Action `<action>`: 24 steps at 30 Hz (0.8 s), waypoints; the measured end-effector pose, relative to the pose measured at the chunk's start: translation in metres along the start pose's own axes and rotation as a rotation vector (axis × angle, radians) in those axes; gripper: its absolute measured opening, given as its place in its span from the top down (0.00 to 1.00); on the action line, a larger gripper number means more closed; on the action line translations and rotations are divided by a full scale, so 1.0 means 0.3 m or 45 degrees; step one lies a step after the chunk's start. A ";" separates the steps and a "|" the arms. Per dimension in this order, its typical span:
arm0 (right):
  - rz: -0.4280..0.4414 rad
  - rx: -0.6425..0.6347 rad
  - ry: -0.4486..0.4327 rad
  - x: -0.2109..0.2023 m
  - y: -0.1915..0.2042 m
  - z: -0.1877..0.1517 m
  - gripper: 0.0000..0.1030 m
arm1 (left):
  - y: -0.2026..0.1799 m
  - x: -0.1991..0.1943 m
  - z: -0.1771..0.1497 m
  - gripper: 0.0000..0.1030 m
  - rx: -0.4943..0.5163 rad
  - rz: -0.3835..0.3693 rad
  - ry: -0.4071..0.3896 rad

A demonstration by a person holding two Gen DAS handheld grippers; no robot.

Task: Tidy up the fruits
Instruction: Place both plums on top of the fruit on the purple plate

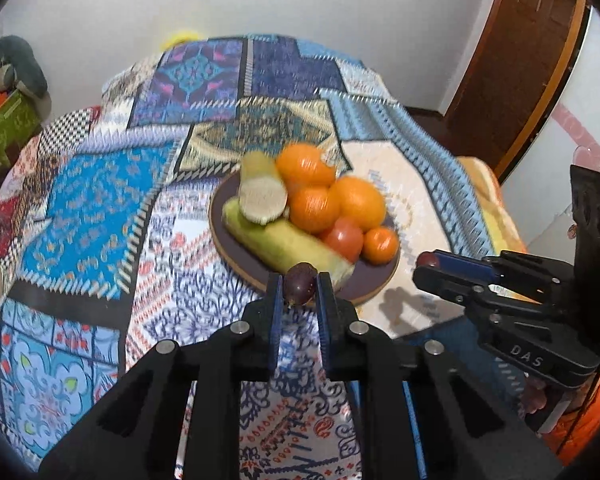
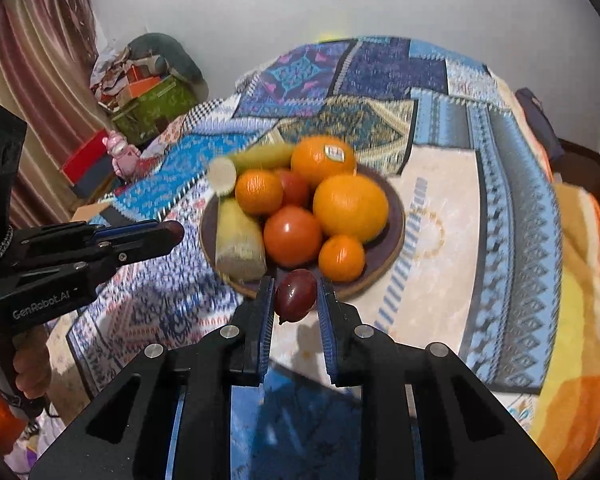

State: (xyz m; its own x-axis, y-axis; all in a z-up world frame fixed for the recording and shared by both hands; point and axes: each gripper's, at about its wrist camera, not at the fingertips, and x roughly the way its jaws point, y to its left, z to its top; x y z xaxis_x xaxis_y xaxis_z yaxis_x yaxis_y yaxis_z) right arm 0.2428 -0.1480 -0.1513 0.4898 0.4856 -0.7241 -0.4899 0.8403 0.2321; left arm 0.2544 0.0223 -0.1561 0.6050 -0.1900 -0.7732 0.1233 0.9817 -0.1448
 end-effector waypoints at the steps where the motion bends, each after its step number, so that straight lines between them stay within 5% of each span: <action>1: -0.002 -0.003 -0.011 -0.003 0.002 0.011 0.81 | -0.006 -0.006 0.013 0.85 0.003 -0.002 -0.011; 12: -0.025 -0.051 -0.095 0.024 0.006 0.142 0.81 | -0.031 0.005 0.160 0.85 0.059 0.017 -0.098; 24: -0.069 -0.098 -0.066 0.129 -0.019 0.199 0.81 | 0.001 0.144 0.232 0.85 0.060 0.021 -0.047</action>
State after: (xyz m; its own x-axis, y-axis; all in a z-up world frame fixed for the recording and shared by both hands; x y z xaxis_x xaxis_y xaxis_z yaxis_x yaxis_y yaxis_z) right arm 0.3076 -0.1197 -0.1421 0.5527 0.4532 -0.6994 -0.5144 0.8458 0.1415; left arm 0.3354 0.0138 -0.1467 0.6356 -0.1746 -0.7520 0.1493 0.9835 -0.1021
